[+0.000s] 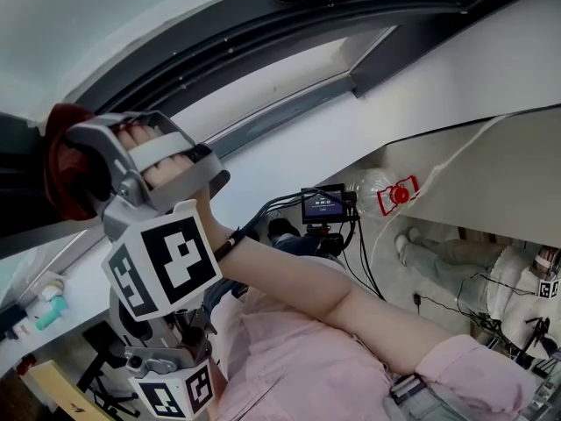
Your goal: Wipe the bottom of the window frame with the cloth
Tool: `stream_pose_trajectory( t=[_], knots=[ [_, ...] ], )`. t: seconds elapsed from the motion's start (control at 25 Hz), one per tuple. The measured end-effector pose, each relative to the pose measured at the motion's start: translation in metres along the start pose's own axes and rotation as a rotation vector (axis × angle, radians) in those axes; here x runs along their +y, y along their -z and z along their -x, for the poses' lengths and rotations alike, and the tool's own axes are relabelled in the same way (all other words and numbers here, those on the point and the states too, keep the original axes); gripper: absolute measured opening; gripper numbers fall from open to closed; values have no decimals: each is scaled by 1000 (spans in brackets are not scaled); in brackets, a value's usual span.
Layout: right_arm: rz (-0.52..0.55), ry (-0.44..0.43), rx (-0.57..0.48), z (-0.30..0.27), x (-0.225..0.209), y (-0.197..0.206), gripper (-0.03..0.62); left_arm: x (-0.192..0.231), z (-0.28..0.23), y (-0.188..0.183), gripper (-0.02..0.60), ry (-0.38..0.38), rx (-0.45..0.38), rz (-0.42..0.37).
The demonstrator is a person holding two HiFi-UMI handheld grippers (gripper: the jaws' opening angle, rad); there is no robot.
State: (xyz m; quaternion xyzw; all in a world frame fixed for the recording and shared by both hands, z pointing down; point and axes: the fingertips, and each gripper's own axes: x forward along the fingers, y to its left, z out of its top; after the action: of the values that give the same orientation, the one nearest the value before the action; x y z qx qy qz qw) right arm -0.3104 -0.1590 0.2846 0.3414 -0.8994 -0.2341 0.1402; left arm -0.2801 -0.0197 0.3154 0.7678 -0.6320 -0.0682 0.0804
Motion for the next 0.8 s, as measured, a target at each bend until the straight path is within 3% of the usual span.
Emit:
stream_pose_trajectory(
  t=[0.8],
  knots=[
    [-21,-49,50,9,-4,8,58,-9,-5,6,0,4,7,3]
  ],
)
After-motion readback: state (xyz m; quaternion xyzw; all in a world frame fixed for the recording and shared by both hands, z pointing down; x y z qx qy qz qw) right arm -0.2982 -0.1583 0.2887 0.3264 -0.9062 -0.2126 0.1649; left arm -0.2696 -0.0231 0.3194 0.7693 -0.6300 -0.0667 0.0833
